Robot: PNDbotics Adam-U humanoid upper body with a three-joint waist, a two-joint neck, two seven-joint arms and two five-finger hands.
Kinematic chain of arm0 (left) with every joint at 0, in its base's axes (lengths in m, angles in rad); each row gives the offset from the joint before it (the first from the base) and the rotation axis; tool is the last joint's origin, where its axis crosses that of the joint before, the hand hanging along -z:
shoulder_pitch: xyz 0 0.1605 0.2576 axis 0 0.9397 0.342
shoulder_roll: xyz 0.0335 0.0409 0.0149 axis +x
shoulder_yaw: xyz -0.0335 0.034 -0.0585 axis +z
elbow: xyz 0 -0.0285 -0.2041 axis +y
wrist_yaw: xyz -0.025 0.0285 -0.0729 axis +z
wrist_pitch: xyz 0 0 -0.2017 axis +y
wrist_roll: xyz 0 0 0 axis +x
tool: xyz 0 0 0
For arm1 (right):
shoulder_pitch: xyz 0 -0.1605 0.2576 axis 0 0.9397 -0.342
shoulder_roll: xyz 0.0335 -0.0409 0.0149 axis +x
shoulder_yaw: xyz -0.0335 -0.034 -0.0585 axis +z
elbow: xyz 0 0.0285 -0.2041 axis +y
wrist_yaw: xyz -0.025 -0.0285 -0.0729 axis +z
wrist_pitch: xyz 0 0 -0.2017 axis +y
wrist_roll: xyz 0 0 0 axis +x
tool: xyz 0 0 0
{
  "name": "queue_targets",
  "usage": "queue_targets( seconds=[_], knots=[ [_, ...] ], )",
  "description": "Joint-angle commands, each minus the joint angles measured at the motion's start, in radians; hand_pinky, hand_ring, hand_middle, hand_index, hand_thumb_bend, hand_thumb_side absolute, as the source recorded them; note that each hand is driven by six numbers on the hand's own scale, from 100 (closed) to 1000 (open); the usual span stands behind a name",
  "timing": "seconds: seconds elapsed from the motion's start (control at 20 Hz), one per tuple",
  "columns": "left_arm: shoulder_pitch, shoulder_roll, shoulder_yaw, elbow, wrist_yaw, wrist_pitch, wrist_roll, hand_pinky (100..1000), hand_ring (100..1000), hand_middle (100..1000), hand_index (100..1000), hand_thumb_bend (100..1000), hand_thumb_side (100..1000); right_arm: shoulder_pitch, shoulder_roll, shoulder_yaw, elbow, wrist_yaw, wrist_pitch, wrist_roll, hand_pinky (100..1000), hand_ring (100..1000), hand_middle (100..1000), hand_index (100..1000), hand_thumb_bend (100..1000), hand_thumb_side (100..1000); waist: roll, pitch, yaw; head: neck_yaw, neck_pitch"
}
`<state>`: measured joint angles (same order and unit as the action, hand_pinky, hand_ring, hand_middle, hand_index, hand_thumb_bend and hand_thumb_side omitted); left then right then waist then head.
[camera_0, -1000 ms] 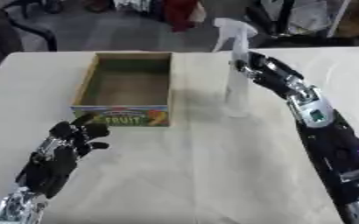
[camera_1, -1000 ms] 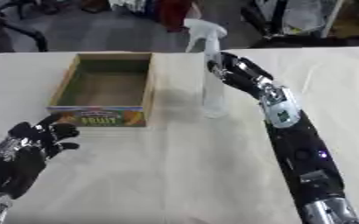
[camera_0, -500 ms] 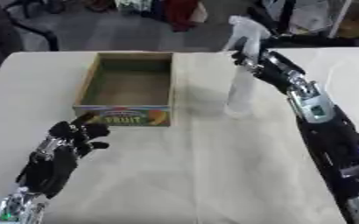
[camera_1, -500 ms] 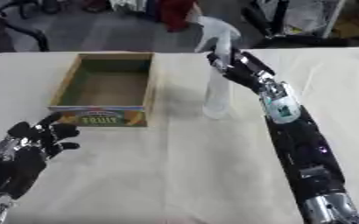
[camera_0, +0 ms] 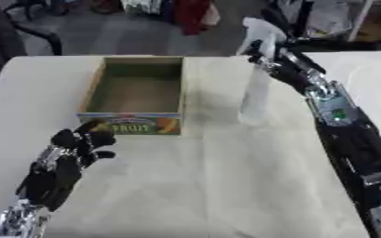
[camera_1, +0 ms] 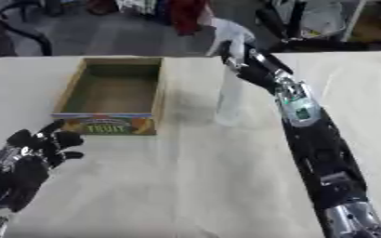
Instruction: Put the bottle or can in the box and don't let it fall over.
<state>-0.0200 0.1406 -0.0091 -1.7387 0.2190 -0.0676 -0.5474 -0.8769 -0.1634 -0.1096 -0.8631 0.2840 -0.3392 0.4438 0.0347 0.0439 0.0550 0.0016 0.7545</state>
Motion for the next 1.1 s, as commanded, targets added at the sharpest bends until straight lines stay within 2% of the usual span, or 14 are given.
queue_targets(
  seconds=[0.05, 0.85, 1.1],
  knots=[
    [-0.015, 0.008, -0.003, -0.018, 0.007, -0.001, -0.002, 793, 855, 770, 991, 248, 1000, -0.026, -0.022, 0.006, -0.03, -0.008, -0.001, 0.004, 810, 833, 799, 916, 100, 647, -0.001, -0.014, 0.002, -0.003, 0.001],
    [-0.019, 0.006, -0.004, -0.019, 0.008, 0.0, -0.003, 793, 854, 769, 990, 247, 1000, -0.01, 0.001, 0.007, 0.02, 0.079, -0.01, 0.001, 810, 830, 786, 912, 100, 622, 0.002, -0.011, 0.01, -0.004, 0.003],
    [-0.02, 0.005, -0.005, -0.019, 0.01, 0.001, -0.003, 793, 854, 769, 990, 247, 1000, -0.006, 0.006, 0.006, 0.034, 0.108, -0.015, -0.01, 800, 801, 758, 898, 100, 596, 0.003, -0.01, 0.012, -0.006, 0.003]
  ],
)
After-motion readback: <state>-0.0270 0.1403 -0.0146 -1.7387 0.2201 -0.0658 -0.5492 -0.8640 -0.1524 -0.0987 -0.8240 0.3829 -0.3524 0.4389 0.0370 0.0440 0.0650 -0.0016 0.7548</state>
